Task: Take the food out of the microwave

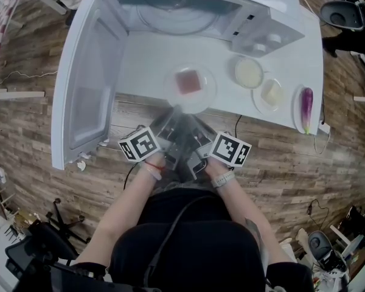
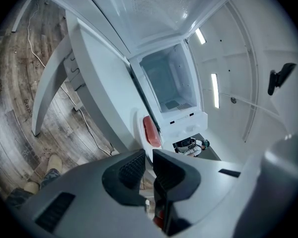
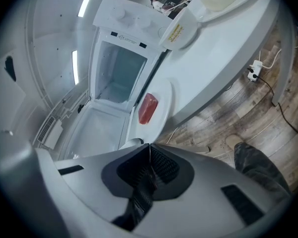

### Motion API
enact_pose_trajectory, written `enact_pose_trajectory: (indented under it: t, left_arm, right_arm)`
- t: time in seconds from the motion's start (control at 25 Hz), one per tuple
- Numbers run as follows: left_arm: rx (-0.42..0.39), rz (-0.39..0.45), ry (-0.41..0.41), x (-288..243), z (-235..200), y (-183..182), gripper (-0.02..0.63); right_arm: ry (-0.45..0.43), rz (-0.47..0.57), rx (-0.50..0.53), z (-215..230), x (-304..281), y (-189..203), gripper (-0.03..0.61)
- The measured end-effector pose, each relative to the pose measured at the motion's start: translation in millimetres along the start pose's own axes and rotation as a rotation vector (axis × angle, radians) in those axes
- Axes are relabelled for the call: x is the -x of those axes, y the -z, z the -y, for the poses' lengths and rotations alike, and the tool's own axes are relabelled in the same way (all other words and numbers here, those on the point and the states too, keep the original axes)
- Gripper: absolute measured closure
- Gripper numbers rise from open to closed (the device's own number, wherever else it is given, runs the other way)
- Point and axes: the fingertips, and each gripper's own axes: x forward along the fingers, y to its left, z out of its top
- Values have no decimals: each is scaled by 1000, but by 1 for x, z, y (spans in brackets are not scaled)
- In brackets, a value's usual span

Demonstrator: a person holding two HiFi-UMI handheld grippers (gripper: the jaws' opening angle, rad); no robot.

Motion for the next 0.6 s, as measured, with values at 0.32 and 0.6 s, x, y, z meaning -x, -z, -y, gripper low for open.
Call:
enact_pose_trajectory:
  t: [0.32, 0.6]
  left_arm:
    - [-7, -28, 18, -6, 5, 0, 558]
    - [-3, -47, 44, -8, 10, 2, 558]
  right_arm:
    - [9, 7, -7, 1, -2, -5, 552]
    - [7, 11, -24, 1, -4, -9, 552]
